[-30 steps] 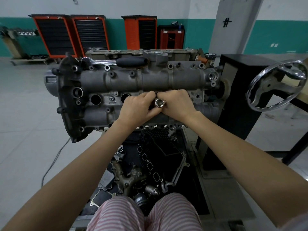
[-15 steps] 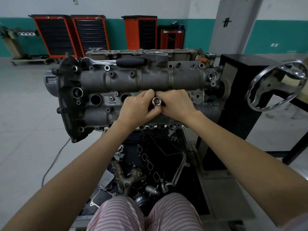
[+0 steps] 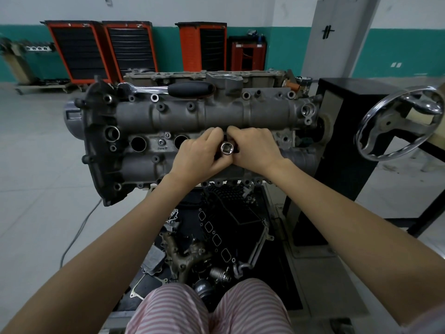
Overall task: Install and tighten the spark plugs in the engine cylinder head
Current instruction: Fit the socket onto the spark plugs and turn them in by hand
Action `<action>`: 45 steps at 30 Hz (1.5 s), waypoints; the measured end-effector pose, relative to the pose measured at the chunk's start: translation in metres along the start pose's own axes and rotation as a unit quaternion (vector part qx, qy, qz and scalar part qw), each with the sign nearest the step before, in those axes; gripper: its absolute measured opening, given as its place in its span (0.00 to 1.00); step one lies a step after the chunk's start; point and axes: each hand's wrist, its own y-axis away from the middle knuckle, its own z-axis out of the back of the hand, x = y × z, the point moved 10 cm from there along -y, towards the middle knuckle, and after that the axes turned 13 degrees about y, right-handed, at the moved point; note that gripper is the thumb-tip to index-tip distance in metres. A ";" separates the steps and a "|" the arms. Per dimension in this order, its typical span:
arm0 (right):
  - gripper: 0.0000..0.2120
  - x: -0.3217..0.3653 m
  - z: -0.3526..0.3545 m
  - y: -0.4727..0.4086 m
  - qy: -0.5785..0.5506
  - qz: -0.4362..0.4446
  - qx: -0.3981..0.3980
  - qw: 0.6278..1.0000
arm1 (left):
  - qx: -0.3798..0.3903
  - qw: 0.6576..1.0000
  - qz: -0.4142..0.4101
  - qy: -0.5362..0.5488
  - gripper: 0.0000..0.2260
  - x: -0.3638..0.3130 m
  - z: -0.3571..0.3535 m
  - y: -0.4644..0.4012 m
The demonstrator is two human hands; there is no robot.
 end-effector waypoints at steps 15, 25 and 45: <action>0.08 0.002 0.017 0.005 -0.035 0.009 -0.069 0.997 | -0.009 1.000 0.010 0.009 0.15 0.003 0.002 0.001; 0.06 0.006 0.018 0.004 -0.016 0.025 -0.073 0.997 | -0.009 1.000 -0.011 0.000 0.14 -0.001 0.001 0.000; 0.07 0.003 0.006 0.000 0.014 0.017 -0.022 1.000 | -0.011 1.000 -0.019 0.003 0.12 -0.003 0.002 0.001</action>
